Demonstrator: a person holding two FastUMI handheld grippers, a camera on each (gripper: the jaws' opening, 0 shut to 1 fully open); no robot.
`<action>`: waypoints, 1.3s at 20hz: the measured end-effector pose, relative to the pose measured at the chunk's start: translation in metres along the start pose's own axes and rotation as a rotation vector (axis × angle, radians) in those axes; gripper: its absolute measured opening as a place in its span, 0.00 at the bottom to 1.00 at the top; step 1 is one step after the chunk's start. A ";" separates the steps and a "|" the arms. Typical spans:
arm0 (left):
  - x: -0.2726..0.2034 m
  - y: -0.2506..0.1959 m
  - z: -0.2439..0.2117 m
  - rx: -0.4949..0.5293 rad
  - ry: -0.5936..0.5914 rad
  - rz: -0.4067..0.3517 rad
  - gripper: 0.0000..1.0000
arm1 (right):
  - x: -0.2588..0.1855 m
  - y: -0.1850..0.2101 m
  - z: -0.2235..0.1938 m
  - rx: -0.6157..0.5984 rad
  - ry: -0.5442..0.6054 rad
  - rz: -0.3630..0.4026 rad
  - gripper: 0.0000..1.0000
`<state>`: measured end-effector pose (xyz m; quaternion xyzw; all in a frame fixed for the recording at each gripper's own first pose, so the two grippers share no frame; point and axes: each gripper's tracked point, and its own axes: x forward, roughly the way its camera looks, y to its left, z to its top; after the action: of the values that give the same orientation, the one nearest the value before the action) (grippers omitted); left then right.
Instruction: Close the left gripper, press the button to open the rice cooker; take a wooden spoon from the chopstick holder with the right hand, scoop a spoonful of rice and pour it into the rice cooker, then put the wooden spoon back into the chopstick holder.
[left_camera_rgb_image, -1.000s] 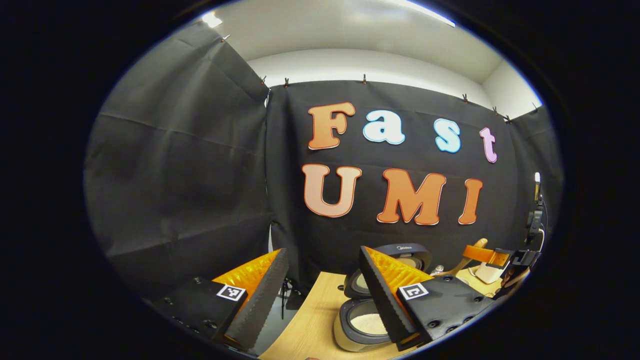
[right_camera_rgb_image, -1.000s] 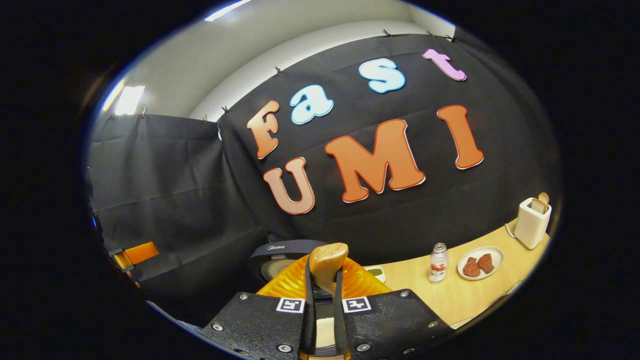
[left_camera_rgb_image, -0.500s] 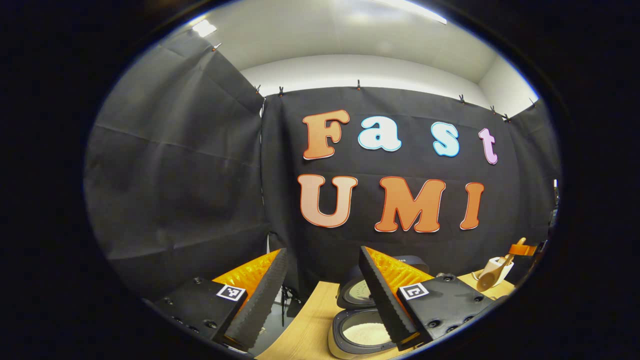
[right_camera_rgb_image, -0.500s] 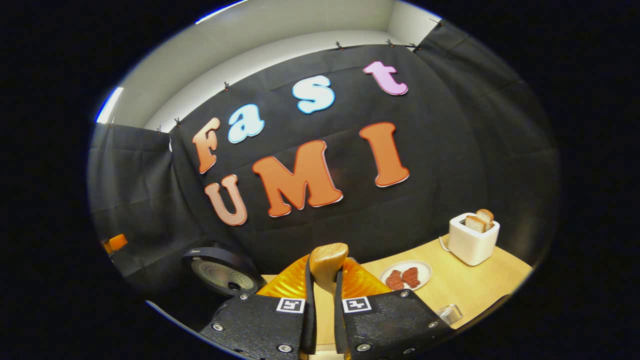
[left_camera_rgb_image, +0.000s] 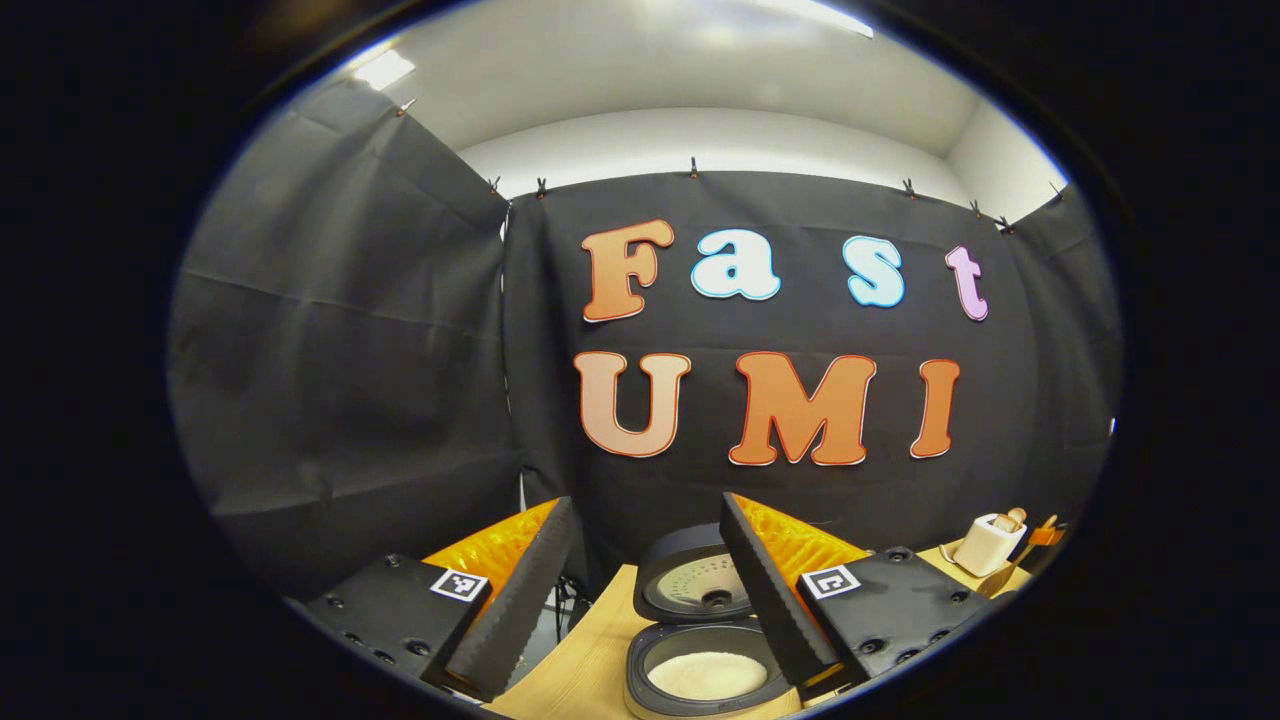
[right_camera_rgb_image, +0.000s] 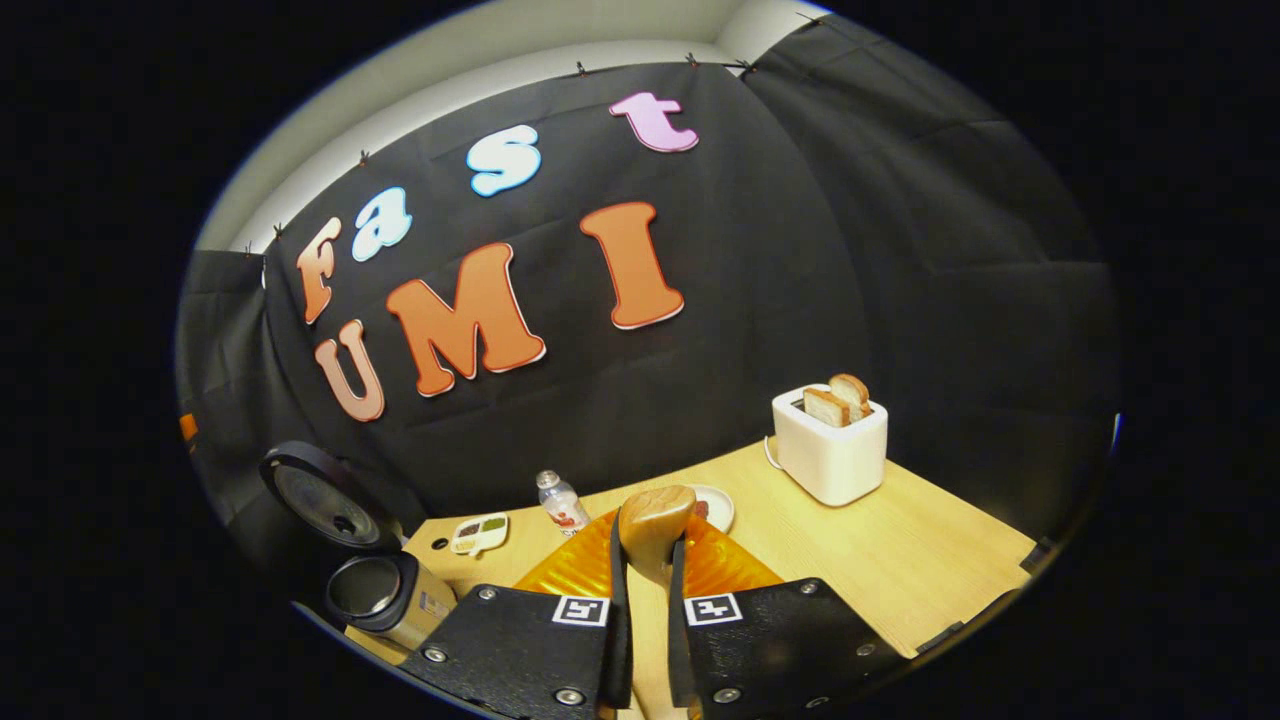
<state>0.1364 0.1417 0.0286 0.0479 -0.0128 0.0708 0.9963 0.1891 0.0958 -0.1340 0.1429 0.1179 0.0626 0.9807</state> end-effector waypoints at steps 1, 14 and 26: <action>0.000 -0.004 0.000 0.002 0.004 0.002 0.96 | 0.006 -0.006 -0.011 0.000 0.022 -0.004 0.13; 0.003 -0.043 0.000 0.040 0.019 0.027 0.98 | 0.033 -0.068 -0.076 -0.059 0.169 -0.046 0.34; 0.092 -0.121 0.021 0.040 0.028 -0.044 0.95 | -0.011 -0.115 0.027 -0.188 0.057 -0.143 0.94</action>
<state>0.2443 0.0336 0.0413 0.0670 0.0037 0.0499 0.9965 0.1957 -0.0227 -0.1410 0.0399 0.1494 0.0073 0.9879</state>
